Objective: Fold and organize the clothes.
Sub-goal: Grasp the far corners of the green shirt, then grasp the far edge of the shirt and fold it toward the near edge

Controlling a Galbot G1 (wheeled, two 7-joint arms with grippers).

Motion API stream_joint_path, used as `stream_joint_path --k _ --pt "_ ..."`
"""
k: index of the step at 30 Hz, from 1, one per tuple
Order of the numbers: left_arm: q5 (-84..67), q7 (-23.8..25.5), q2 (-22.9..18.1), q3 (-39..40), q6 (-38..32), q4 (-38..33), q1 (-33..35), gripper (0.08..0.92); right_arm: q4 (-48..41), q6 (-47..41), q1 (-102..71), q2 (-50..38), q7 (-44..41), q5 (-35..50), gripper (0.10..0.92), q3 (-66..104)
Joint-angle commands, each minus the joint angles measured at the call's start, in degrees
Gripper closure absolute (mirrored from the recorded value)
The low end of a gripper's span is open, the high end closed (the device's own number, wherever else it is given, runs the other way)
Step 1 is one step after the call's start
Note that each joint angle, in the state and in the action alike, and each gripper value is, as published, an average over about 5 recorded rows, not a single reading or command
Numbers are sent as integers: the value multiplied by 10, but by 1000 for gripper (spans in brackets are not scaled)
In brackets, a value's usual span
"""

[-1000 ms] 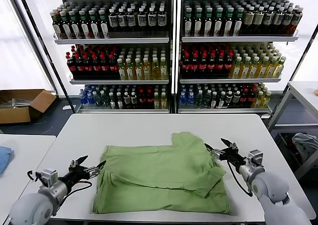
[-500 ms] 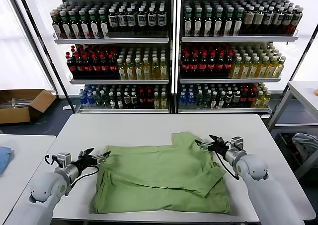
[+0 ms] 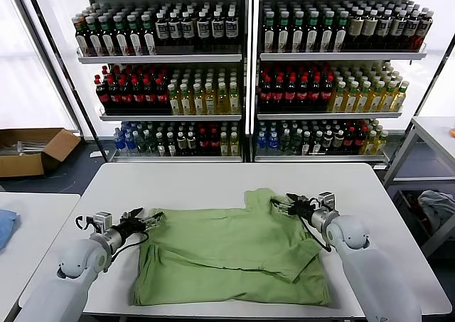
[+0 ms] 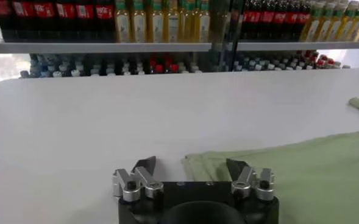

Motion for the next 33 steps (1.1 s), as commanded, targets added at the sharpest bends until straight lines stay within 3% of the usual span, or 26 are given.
stream_joint_path --k 1,15,22,33 --pt "6 5 -1 16 2 21 -12 334 -10 -2 9 2 -2 3 498 -10" --pt "32 23 -1 19 9 -12 24 732 6 -1 3 -2 -1 9 891 -12" --pt "42 16 -3 16 -2 -18 23 903 22 3 -1 -3 3 20 914 -7" --pt "11 -27 1 -16 -34 -100 46 912 111 6 -47 -15 18 58 914 36"
